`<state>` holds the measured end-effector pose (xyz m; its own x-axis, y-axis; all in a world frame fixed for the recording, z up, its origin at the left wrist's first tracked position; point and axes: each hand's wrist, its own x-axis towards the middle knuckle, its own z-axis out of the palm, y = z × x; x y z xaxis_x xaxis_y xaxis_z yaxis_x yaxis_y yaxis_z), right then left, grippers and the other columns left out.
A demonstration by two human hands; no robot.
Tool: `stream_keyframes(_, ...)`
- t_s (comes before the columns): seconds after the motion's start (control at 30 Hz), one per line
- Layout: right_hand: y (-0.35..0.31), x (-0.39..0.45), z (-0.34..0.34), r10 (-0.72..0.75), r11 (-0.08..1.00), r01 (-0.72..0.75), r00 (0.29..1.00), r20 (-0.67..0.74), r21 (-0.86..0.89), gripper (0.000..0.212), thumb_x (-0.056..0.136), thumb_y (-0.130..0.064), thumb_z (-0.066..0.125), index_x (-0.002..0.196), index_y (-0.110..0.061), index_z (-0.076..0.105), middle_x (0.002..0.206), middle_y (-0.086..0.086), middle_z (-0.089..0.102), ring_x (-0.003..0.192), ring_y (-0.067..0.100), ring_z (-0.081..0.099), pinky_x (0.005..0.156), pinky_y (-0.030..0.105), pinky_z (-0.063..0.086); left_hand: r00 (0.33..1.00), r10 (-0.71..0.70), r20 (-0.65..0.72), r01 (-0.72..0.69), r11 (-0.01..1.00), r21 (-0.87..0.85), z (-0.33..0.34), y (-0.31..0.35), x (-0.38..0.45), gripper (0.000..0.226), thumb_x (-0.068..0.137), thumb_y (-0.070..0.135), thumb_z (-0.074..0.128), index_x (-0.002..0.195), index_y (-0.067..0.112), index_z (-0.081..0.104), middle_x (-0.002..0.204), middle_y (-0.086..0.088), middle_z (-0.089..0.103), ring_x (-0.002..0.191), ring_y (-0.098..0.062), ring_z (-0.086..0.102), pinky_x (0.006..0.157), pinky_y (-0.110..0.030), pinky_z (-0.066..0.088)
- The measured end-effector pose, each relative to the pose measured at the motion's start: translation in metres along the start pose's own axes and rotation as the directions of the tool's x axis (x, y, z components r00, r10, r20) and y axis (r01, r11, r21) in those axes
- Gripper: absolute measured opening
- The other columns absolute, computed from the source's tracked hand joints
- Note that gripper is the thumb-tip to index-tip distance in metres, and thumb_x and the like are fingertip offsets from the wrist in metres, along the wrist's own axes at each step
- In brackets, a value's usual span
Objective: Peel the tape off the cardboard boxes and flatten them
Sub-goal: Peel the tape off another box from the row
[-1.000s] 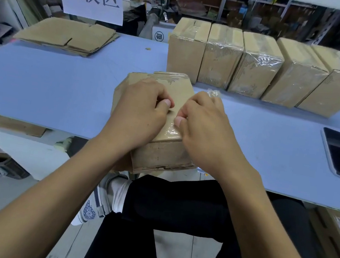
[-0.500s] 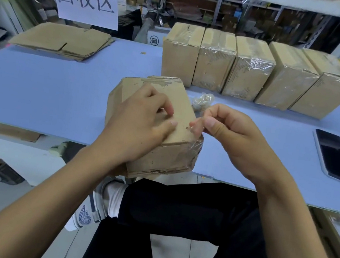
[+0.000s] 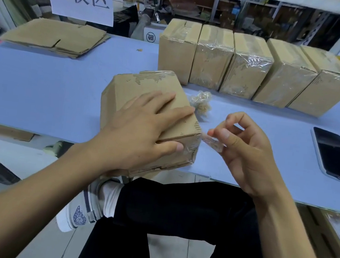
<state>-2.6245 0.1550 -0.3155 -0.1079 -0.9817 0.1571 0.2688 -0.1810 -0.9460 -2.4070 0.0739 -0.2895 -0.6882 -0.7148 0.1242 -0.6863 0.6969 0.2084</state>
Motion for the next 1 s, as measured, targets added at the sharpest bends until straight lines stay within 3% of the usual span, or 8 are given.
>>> stream_keyframes(0.1,0.008,0.007,0.004,-0.052,0.929,0.007,0.992,-0.112,-0.369,0.031,0.079,-0.010,0.083,0.093,-0.021,0.058,0.066,0.000,0.043,0.069,0.020,0.042,0.067,0.028,0.042,0.997,0.013,0.078,-0.022,0.992,0.120,0.005,0.006,0.005,0.071,0.077,0.076,0.007,0.146,0.064,-0.008,0.167,0.005,0.005,0.151,-0.025,0.006,0.123,-0.047,0.010)
stream_keyframes(0.17,0.011,0.009,0.009,-0.104,0.867,0.027,0.987,-0.126,-0.498,0.030,0.075,-0.014,0.087,0.094,-0.022,0.066,0.060,-0.009,0.039,0.060,0.013,0.038,0.062,0.026,0.038,0.993,0.011,0.120,-0.029,0.988,0.152,0.003,0.010,0.009,0.067,0.080,0.073,0.007,0.144,0.066,-0.012,0.166,0.005,0.003,0.151,-0.028,0.004,0.122,-0.049,0.009)
stream_keyframes(0.43,0.014,0.002,0.001,-0.126,0.813,0.037,0.985,-0.114,-0.582,0.019,0.078,-0.008,0.083,0.088,-0.023,0.078,0.076,-0.014,0.065,0.051,0.006,0.034,0.057,0.013,0.034,1.000,0.010,0.029,-0.013,0.993,0.117,0.001,0.025,0.028,0.058,0.079,0.066,0.058,0.131,0.047,0.043,0.136,-0.003,0.034,0.125,-0.035,0.033,0.109,-0.043,0.030)
stream_keyframes(0.57,0.024,-0.003,-0.005,-0.103,0.843,0.042,0.991,-0.084,-0.536,0.024,0.086,-0.005,0.076,0.104,-0.021,0.079,0.086,0.004,0.075,0.069,0.017,0.052,0.069,0.025,0.045,0.999,0.043,0.031,-0.046,0.996,0.077,0.004,0.018,0.025,0.056,0.080,0.072,0.047,0.132,0.052,0.038,0.155,0.004,0.026,0.139,-0.040,0.026,0.118,-0.050,0.021)
stream_keyframes(0.7,0.026,-0.004,-0.013,-0.059,0.847,0.011,0.995,-0.074,-0.532,0.032,0.089,-0.003,0.072,0.102,-0.032,0.077,0.095,-0.002,0.078,0.086,0.028,0.069,0.086,0.032,0.055,0.993,0.024,0.116,-0.035,0.995,0.095,0.001,0.020,0.023,0.056,0.088,0.067,0.048,0.141,0.061,0.030,0.165,0.018,0.003,0.152,-0.038,0.003,0.119,-0.060,0.008)
stream_keyframes(0.8,0.027,-0.005,-0.018,-0.037,0.824,0.015,0.999,-0.028,-0.566,0.036,0.092,-0.010,0.071,0.101,-0.045,0.075,0.095,0.000,0.076,0.080,0.026,0.064,0.086,0.034,0.054,0.992,0.038,0.118,-0.044,0.998,0.054,-0.002,0.020,0.023,0.050,0.089,0.064,0.050,0.136,0.059,0.035,0.163,0.025,0.005,0.154,-0.032,0.002,0.119,-0.062,0.007)
stream_keyframes(0.9,0.027,-0.003,-0.022,0.005,0.813,0.002,1.000,0.010,-0.583,0.033,0.097,-0.005,0.064,0.116,-0.030,0.073,0.110,-0.011,0.076,0.105,0.021,0.071,0.101,0.040,0.053,0.995,0.070,0.067,-0.068,0.997,-0.027,-0.005,0.014,0.021,0.045,0.090,0.061,0.055,0.132,0.057,0.039,0.161,0.029,0.014,0.154,-0.024,0.005,0.118,-0.063,0.009)
stream_keyframes(1.0,0.019,0.000,-0.021,0.014,0.813,0.017,0.999,0.049,-0.582,0.038,0.098,0.004,0.057,0.116,-0.026,0.072,0.114,-0.011,0.075,0.113,0.011,0.067,0.101,0.032,0.052,0.991,0.136,-0.011,-0.137,0.987,-0.085,-0.008,0.001,0.013,0.048,0.082,0.071,0.047,0.128,0.057,0.040,0.158,0.027,0.024,0.153,-0.023,0.013,0.115,-0.065,0.018)
